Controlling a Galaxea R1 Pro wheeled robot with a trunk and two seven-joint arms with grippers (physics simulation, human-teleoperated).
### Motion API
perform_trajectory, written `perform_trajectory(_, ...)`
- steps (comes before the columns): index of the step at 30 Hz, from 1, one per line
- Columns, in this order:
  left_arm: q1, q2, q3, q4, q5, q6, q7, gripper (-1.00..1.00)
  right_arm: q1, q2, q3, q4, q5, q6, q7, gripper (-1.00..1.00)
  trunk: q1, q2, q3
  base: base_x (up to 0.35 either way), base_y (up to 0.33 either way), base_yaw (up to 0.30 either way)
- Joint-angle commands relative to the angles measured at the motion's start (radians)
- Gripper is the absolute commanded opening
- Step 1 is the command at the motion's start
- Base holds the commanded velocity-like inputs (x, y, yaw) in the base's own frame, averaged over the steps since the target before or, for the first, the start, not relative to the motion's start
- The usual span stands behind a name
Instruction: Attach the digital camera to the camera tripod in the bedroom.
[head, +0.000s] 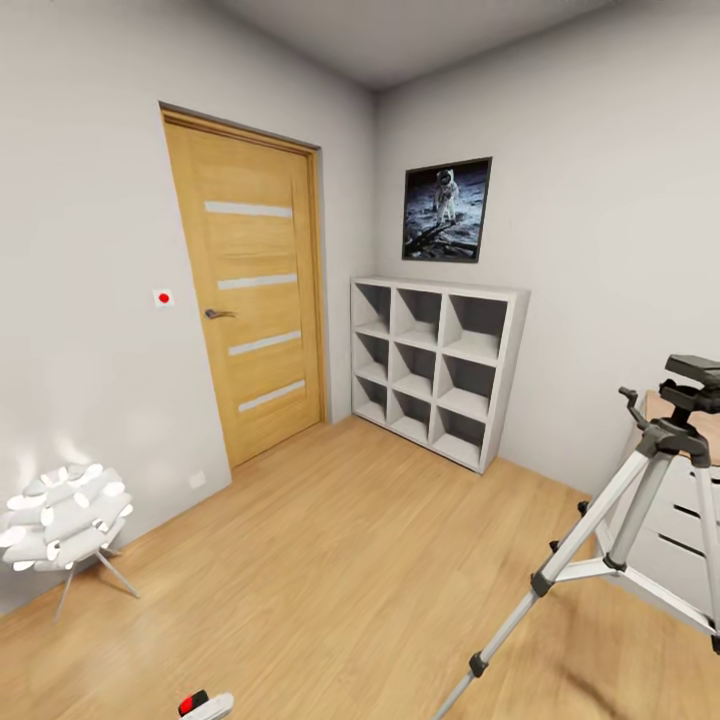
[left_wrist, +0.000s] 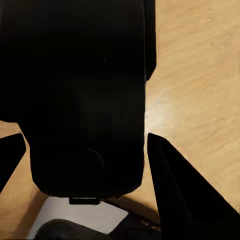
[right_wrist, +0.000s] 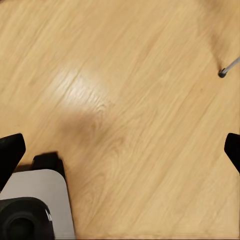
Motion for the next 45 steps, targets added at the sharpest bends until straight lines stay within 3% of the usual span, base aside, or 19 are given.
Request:
perform_trajectory(1, -0.001, 0.000, -0.016, -0.001, 0.002, 0.005, 0.002, -1.00, -0.001, 0.000, -0.007, 0.001, 0.000, -0.004, 0.000, 1.00, -0.004, 0.006, 0.002, 0.000, 0.000, 0.000)
perform_trajectory(8, 0.093, 0.004, -0.014, 0.000, 0.009, 0.005, 0.002, -1.00, -0.001, 0.007, -0.004, 0.030, 0.003, 0.004, -0.002, 1.00, -0.031, 0.055, 0.024, 0.000, 0.000, 0.000)
perform_trajectory(28, 0.209, 0.015, -0.013, 0.000, 0.017, 0.005, 0.002, -1.00, -0.001, 0.015, -0.003, 0.090, 0.009, -0.004, 0.006, 1.00, -0.107, 0.195, 0.087, 0.000, 0.000, 0.000)
perform_trajectory(40, 0.235, 0.015, -0.013, 0.000, 0.016, 0.003, 0.002, -1.00, -0.001, 0.016, -0.003, 0.106, 0.122, -0.005, 0.039, 1.00, -0.153, 0.279, 0.124, 0.000, 0.000, 0.000)
perform_trajectory(45, 0.245, 0.015, -0.013, 0.001, 0.015, -0.046, 0.001, -1.00, -0.001, 0.016, -0.003, 0.107, 0.130, 0.000, 0.068, 1.00, -0.173, 0.314, 0.140, 0.000, 0.000, 0.000)
